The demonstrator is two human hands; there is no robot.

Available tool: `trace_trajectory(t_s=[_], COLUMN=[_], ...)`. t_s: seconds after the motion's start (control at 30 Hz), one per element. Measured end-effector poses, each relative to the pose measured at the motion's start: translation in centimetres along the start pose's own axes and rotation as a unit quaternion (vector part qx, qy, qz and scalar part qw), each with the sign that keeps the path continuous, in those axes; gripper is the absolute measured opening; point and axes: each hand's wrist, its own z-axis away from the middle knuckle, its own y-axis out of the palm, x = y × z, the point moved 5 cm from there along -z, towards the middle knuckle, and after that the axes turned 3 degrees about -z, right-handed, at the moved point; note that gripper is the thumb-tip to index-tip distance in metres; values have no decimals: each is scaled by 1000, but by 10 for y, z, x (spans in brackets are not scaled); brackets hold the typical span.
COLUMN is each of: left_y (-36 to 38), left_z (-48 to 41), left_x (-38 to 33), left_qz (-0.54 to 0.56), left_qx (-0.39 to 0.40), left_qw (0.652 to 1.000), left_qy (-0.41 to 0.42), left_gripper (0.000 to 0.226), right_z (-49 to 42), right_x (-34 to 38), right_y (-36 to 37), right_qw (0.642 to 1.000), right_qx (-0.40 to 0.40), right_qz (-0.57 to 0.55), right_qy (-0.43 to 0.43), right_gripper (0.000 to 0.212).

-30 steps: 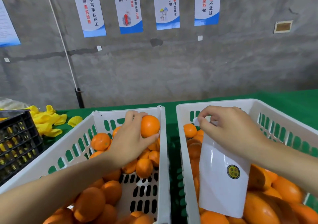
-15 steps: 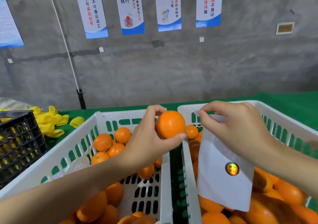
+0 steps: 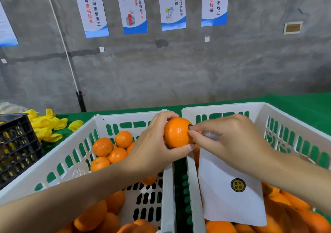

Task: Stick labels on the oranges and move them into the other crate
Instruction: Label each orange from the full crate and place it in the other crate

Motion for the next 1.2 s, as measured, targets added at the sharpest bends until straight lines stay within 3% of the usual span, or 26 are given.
trace_trajectory(t_s=[0.27, 0.43, 0.57, 0.77, 0.93, 1.07, 1.13, 1.2], left_y=[-1, 0, -1, -2, -1, -2, -3, -2], left_z=[2, 1, 1, 2, 3, 5, 6, 7], left_x=[1, -1, -1, -12, -17, -24, -26, -27], left_qz=[8, -10, -19, -47, -60, -85, -48, 38], left_qx=[4, 21, 24, 64, 78, 67, 82, 117], left_qw=[1000, 1000, 1000, 996, 992, 986, 991, 992], left_qy=[-13, -5, 0, 38, 79, 125, 92, 23], left_gripper=[59, 61, 62, 72, 74, 49, 34, 33], right_z=[0, -1, -4, -11, -8, -10, -10, -10], right_x=[2, 1, 2, -20, -18, -24, -29, -34], right_y=[6, -5, -3, -26, -25, -23, -18, -12], right_qw=[996, 1000, 1000, 979, 964, 955, 958, 959], right_qx=[70, 7, 19, -100, -110, -122, -93, -59], right_qz=[-47, -15, 4, -155, -198, -218, -206, -197], right_qy=[-21, -6, -20, 90, 137, 161, 179, 195], right_gripper=[41, 31, 44, 53, 58, 58, 56, 50])
